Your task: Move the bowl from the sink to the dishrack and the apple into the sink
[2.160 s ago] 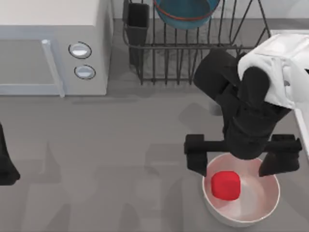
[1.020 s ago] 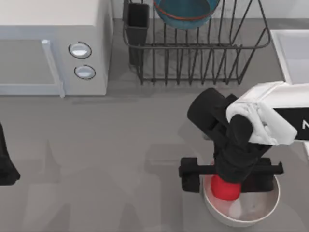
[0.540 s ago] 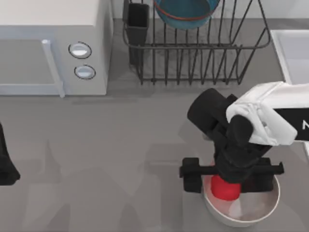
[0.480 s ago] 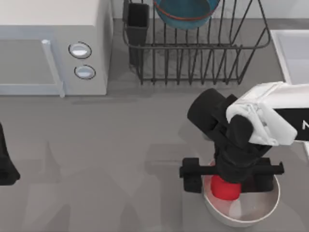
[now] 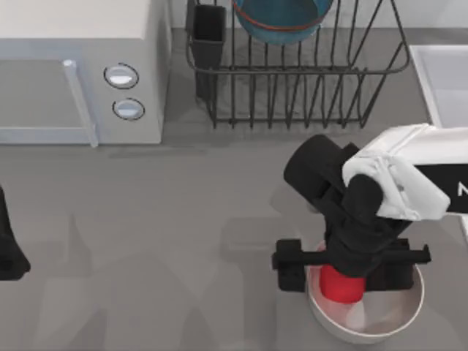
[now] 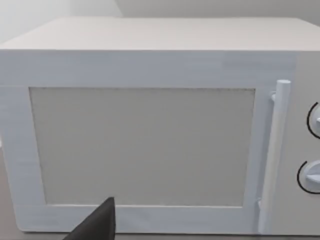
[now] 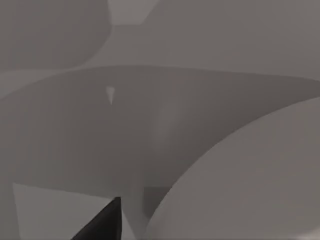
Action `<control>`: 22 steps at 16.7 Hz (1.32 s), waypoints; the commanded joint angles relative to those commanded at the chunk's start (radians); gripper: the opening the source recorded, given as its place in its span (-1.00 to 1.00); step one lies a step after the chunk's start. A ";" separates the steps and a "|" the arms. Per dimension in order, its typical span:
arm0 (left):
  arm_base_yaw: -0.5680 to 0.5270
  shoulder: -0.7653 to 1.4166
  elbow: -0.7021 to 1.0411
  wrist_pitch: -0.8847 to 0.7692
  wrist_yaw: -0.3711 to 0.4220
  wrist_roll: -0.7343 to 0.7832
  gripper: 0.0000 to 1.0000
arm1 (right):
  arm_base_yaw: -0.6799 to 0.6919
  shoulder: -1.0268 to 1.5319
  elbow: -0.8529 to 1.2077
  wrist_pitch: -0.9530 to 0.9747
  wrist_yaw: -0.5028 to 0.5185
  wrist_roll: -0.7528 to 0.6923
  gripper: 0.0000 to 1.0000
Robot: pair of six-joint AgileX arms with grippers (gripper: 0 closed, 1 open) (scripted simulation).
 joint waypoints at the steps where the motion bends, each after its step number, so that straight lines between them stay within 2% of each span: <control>1: 0.000 0.000 0.000 0.000 0.000 0.000 1.00 | 0.000 0.000 0.000 0.000 0.000 0.000 -1.00; 2: 0.000 0.000 0.000 0.000 0.000 0.000 1.00 | 0.006 -0.080 0.034 -0.078 0.035 -0.007 -1.00; 6: 0.000 0.000 0.000 0.000 0.000 0.000 1.00 | 0.005 -0.102 0.083 -0.146 0.035 -0.006 -1.00; 14: 0.000 0.000 0.000 0.000 0.000 0.000 1.00 | 0.004 -0.207 0.281 -0.458 0.033 -0.012 -1.00; 22: 0.000 0.000 0.000 0.000 0.000 0.000 1.00 | -0.019 -0.217 0.289 -0.438 0.009 -0.014 -1.00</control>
